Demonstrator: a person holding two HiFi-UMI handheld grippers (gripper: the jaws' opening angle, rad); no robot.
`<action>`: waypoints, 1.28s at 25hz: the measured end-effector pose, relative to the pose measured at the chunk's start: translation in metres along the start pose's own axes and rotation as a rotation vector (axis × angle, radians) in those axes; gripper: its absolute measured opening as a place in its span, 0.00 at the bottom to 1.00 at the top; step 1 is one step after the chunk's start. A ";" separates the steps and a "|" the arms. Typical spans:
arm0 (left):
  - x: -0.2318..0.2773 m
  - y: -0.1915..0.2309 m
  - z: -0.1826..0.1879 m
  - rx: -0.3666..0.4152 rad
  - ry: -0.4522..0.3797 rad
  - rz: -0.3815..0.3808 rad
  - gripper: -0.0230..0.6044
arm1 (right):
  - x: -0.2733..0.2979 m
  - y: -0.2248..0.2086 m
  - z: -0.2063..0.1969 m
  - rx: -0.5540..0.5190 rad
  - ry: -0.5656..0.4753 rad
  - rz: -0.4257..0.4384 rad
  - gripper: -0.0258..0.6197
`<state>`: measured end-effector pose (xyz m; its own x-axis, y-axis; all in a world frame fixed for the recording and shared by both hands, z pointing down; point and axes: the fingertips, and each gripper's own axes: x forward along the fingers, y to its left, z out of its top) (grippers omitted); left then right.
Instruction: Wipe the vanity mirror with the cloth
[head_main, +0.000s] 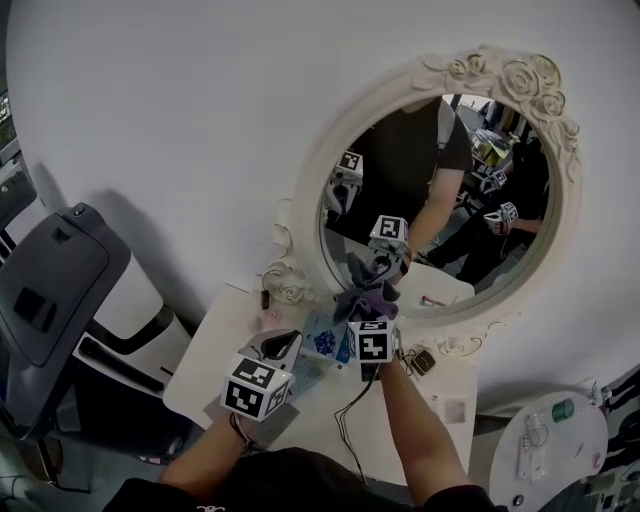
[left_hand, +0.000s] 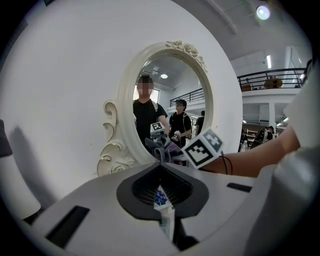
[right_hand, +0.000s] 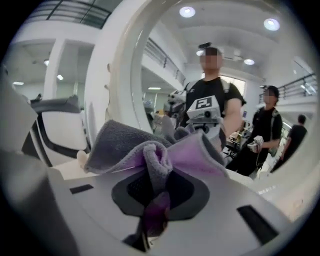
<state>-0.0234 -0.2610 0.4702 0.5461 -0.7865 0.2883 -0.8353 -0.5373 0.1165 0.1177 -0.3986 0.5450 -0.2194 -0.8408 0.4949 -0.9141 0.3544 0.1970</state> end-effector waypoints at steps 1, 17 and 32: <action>0.002 -0.003 -0.001 0.001 0.004 -0.007 0.04 | -0.018 -0.005 -0.003 0.082 -0.050 -0.011 0.11; 0.050 -0.094 0.001 0.088 0.042 -0.203 0.04 | -0.225 -0.038 -0.027 0.254 -0.467 -0.188 0.11; 0.042 -0.100 -0.008 0.098 0.066 -0.200 0.04 | -0.231 -0.029 -0.036 0.272 -0.457 -0.156 0.11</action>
<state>0.0823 -0.2379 0.4781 0.6921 -0.6415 0.3309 -0.6990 -0.7100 0.0857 0.2070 -0.1997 0.4560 -0.1447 -0.9883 0.0479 -0.9894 0.1441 -0.0169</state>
